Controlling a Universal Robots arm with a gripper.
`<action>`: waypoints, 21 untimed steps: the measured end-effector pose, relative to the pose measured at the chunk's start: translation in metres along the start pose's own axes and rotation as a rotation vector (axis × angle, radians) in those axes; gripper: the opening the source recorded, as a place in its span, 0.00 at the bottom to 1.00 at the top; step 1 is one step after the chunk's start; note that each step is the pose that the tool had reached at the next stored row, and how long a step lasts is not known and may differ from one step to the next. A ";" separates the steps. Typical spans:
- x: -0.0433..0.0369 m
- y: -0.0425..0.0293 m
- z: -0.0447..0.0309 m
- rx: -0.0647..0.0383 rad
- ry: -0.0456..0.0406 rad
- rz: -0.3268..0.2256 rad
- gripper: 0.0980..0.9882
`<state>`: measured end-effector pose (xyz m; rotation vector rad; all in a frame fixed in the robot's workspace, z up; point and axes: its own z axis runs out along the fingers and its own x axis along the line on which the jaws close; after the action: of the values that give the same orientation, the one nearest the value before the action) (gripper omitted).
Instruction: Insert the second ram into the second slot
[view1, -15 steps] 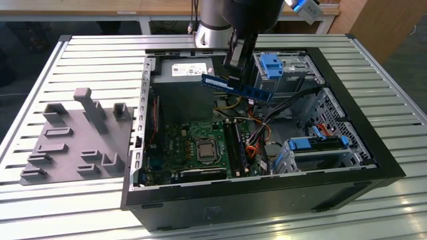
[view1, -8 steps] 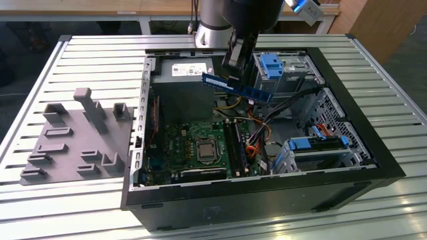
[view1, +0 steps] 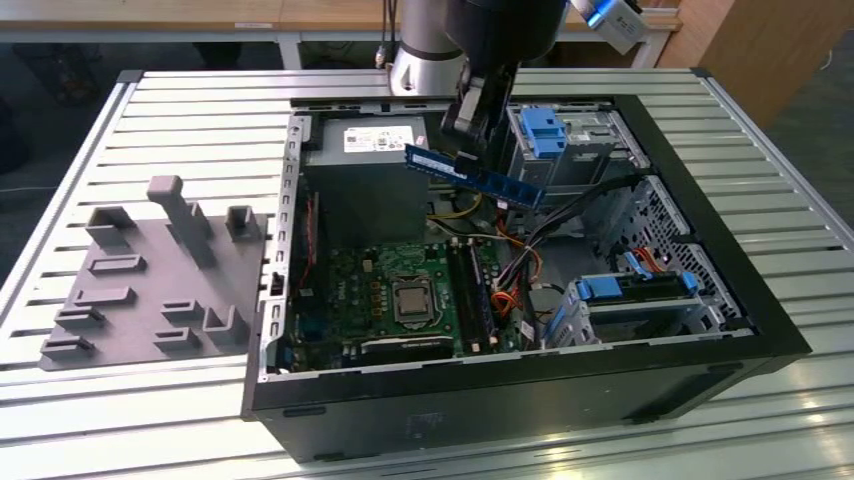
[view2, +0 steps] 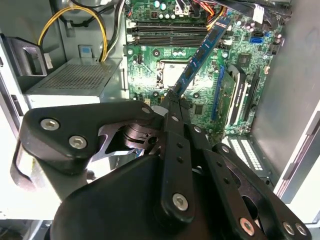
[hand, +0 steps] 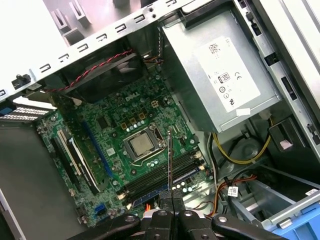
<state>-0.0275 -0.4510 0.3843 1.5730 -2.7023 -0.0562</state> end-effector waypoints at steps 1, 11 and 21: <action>0.0000 0.0000 0.0000 0.000 -0.0002 0.005 0.02; 0.0000 0.0000 0.0000 0.000 -0.0020 0.054 0.02; 0.0000 0.0000 0.0003 0.001 -0.0043 0.115 0.02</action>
<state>-0.0275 -0.4510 0.3841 1.4155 -2.7903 -0.0574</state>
